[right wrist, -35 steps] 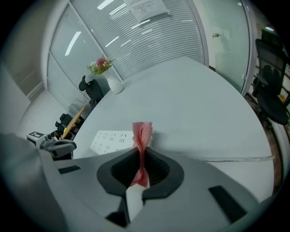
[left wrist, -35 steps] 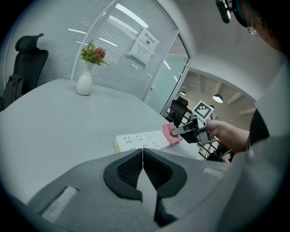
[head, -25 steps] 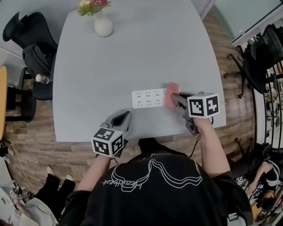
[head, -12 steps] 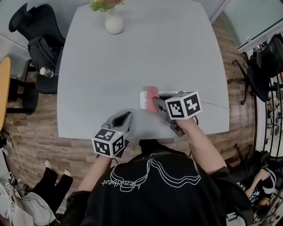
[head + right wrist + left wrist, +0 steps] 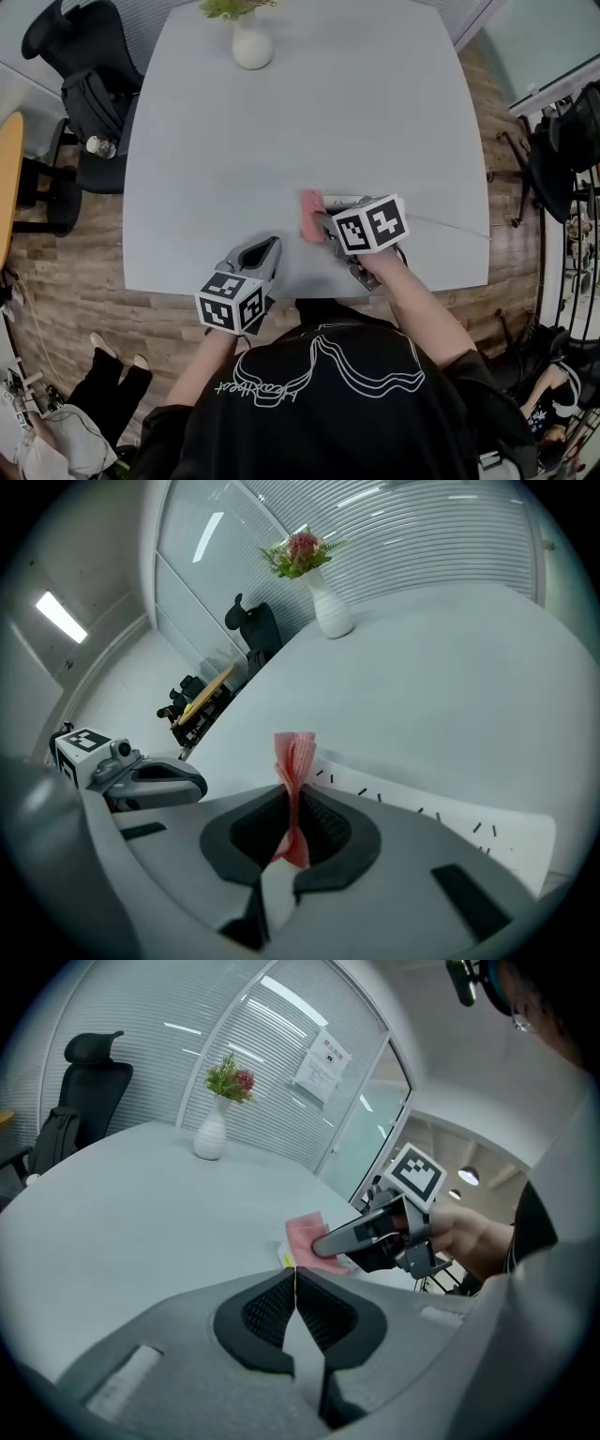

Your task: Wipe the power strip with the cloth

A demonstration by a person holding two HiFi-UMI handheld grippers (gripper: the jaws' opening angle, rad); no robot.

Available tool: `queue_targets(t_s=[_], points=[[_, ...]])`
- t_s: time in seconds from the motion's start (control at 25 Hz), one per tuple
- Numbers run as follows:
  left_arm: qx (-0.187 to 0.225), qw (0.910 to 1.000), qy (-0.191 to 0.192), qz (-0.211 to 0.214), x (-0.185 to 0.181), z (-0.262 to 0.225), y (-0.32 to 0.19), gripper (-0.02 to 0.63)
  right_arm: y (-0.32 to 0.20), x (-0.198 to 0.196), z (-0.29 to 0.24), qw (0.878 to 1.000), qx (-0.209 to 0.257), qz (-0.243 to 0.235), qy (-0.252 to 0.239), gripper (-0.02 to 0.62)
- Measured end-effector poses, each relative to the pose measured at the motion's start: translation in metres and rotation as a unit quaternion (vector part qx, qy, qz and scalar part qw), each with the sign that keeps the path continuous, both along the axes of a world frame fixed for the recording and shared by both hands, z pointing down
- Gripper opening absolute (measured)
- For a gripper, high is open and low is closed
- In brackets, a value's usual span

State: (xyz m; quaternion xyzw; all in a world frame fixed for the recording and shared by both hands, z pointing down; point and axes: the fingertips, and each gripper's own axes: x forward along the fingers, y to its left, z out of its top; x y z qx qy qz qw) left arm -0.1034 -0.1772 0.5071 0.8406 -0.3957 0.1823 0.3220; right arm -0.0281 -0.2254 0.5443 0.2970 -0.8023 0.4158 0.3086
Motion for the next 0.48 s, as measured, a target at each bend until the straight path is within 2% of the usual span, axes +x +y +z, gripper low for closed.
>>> queue_targets(t_s=[0.48], points=[[-0.004, 1.0, -0.001, 0.008, 0.001, 0.003, 0.0, 0.015, -0.002, 0.011, 0.011, 1.0, -0.004, 0.003, 0.021, 0.034]])
